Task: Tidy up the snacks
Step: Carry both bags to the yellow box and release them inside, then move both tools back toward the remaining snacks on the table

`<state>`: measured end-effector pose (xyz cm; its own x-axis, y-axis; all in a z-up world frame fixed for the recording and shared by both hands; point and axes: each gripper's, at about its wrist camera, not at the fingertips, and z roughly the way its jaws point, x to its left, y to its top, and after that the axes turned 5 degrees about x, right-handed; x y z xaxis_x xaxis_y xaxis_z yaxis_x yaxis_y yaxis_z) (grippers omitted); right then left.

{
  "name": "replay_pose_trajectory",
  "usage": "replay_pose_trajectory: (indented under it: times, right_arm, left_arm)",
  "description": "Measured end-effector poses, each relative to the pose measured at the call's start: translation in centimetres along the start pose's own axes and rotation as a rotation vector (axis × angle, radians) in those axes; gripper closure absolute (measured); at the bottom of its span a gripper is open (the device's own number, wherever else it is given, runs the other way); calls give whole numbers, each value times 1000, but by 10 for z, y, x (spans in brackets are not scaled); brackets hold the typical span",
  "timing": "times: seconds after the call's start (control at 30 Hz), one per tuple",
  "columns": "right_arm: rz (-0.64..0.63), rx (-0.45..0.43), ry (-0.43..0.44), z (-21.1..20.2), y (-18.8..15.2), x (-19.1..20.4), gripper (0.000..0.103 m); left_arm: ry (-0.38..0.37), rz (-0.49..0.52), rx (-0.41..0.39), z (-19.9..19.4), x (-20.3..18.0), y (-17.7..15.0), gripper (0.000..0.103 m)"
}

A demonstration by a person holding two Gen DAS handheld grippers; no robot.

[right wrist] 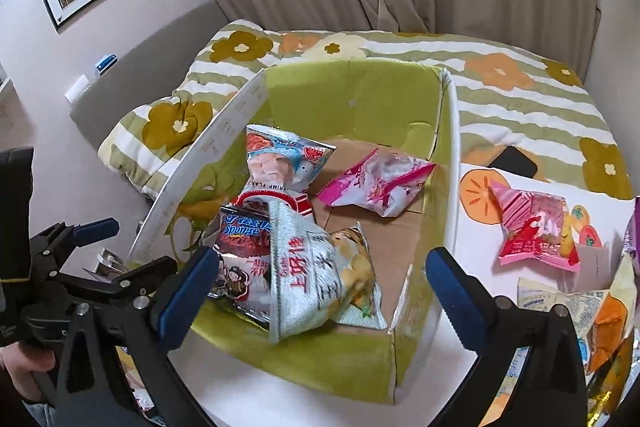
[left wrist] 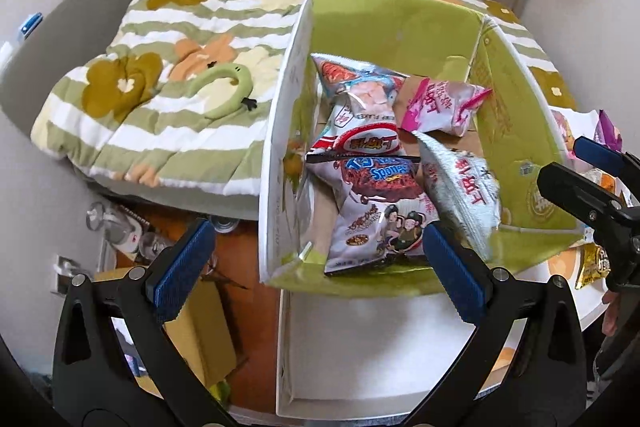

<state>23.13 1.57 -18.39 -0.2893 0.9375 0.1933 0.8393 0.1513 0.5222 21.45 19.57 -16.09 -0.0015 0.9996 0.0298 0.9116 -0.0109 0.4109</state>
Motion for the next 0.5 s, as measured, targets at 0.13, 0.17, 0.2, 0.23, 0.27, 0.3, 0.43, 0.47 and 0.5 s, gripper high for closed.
replay_pose_trajectory:
  times: [0.13, 0.17, 0.2, 0.23, 0.27, 0.3, 0.43, 0.47, 0.5]
  right_arm:
    - [-2, -15, -8, -15, 0, 5, 0]
    - [-3, -21, -11, -19, 0, 7, 0]
    - [-4, -26, -14, -23, -1, 9, 0]
    - [-4, -33, -14, -27, -2, 10, 0]
    - [-4, -41, -15, -30, -3, 12, 0]
    - [-6, -50, -18, -35, -4, 14, 0]
    - [-8, -83, -40, -52, -10, 21, 0]
    - [-5, -91, -44, -57, -12, 21, 0]
    - [2, -104, -49, -63, -13, 22, 0]
  left_arm:
    - [4, 10, -34, -16, -3, -2, 1]
    - [4, 12, -40, -19, -3, -2, 1]
    - [3, 14, -46, -23, -3, -3, 1]
    - [-3, 16, -57, -27, -4, -4, 1]
    - [-9, 17, -67, -30, -4, -5, 1]
    - [-18, 18, -76, -33, -4, -6, 1]
    - [-66, 31, -102, -46, -5, -12, 1]
    - [-74, 38, -108, -49, -7, -13, 1]
    - [-81, 44, -114, -51, -9, -13, 1]
